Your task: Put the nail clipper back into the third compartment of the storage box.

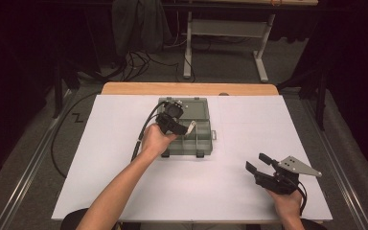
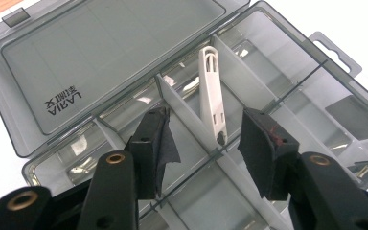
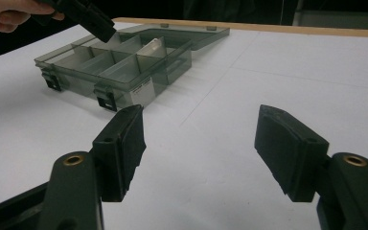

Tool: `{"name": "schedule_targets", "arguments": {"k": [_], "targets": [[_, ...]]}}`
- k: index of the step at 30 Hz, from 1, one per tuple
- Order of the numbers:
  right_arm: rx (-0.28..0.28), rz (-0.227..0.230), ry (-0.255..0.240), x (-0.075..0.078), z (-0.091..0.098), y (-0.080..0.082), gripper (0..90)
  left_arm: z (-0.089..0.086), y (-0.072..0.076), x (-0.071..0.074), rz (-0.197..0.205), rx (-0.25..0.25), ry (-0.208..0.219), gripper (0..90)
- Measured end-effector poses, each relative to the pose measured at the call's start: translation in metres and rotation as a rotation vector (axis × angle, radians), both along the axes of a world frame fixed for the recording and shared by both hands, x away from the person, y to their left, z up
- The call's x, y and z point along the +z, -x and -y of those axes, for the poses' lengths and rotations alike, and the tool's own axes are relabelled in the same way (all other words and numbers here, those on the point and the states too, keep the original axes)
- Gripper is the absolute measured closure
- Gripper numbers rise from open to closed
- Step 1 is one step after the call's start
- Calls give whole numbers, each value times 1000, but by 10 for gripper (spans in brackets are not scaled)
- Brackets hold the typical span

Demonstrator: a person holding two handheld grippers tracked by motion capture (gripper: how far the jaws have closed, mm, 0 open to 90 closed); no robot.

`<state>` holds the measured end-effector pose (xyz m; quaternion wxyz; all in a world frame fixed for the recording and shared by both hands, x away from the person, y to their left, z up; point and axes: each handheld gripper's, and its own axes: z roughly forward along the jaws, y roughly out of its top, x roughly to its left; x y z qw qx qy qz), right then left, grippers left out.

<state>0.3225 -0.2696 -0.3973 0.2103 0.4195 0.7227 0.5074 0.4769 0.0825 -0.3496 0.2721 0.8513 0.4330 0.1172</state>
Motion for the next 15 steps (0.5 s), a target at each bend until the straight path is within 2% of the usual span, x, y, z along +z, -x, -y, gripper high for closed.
{"name": "schedule_targets", "arguments": {"k": [15], "targets": [[-4, -3, -1, 0, 0, -1, 361, -15, 8, 5, 10, 18, 15, 487]]}}
